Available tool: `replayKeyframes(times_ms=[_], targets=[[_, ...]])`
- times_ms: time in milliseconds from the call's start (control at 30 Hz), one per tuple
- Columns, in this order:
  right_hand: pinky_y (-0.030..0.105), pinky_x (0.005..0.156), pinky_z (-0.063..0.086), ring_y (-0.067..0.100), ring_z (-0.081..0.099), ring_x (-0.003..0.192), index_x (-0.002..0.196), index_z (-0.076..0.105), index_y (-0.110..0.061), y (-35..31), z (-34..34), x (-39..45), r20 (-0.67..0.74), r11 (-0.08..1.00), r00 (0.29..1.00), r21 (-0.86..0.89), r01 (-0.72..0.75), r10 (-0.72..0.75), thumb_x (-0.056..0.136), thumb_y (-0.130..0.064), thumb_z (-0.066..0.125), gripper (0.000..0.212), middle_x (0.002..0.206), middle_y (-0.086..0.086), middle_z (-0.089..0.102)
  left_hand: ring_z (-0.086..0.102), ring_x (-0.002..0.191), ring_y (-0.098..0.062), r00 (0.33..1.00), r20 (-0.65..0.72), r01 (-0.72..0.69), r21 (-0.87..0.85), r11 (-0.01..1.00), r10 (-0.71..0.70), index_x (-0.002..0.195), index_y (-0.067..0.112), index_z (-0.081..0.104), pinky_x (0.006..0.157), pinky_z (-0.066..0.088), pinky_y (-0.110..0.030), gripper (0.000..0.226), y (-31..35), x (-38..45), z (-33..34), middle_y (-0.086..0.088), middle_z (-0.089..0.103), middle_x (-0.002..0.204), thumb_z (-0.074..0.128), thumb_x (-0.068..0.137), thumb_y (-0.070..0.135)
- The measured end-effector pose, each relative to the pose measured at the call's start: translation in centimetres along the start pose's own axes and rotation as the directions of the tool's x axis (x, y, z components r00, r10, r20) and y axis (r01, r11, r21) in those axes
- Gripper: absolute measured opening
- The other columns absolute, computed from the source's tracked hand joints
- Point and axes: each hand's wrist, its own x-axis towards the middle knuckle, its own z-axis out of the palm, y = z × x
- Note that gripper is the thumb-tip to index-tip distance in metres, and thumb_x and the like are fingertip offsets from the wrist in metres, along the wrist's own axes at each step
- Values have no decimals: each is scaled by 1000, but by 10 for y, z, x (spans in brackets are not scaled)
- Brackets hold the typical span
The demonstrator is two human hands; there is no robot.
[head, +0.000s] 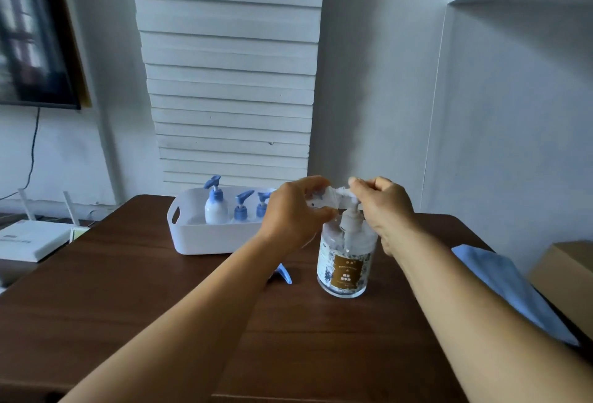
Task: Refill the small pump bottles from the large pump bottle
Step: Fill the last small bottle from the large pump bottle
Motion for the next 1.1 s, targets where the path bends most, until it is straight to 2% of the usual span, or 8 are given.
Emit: replayKeyframes(times_ms=[100,233,500,633,700,800,967,1100], targets=[[24,51,35,12,50,67,75,53,-15,8,8,-6,-31,1000,999,-3,-9,9,91,-39,54,29,72,-1,56,56,93,0,1000,16,20,-1,1000,-20,122,25,60,80,38,-11,51,-5,-4,3,10,66,111,77,74,23],[24,53,37,12,50,68,75,53,-15,-5,-2,0,37,998,999,-57,-7,10,92,-38,54,29,73,-1,55,56,90,1,1000,2,12,-19,1000,-12,122,25,60,73,38,-6,50,-2,-2,-1,9,67,112,76,75,22],[24,51,37,12,49,67,73,51,-15,6,4,-6,5,999,1000,-37,-18,18,92,-40,54,32,72,0,55,57,92,-1,999,17,28,-37,999,-27,122,23,60,79,38,-9,51,-6,-6,3,8,67,110,77,74,20],[24,52,35,10,47,63,67,48,-18,-8,-4,0,33,997,999,-72,28,-25,92,-37,55,32,67,-2,52,55,88,0,1000,-7,-8,-21,1000,8,121,22,61,64,33,8,49,-3,0,-2,9,66,105,76,75,20],[24,51,34,9,47,63,70,50,-16,-2,-1,-2,11,999,1000,-34,13,-13,92,-38,55,31,68,-2,52,54,88,0,1000,0,-9,-10,1000,9,121,23,61,62,31,10,49,-3,1,-1,11,64,101,76,75,20],[24,51,36,11,50,66,77,55,-14,9,7,-7,-28,1000,1000,0,-12,12,91,-40,55,30,72,-1,57,54,90,-1,1000,26,3,-9,1000,-3,122,22,60,63,36,4,50,-7,-3,4,9,65,106,77,75,20],[26,58,39,11,49,65,65,49,-16,-9,-6,3,42,998,999,-56,20,-18,91,-36,56,33,68,-1,55,55,90,0,1000,12,1,-25,1000,0,121,24,60,72,35,-5,49,-1,1,-2,11,64,104,76,75,21],[24,53,38,10,49,66,73,52,-15,5,1,-3,23,1000,1000,-1,-6,6,91,-39,55,30,71,-2,56,55,91,1,999,31,7,-11,1000,-7,122,24,60,77,36,-9,50,-4,-1,3,13,63,104,76,75,20]])
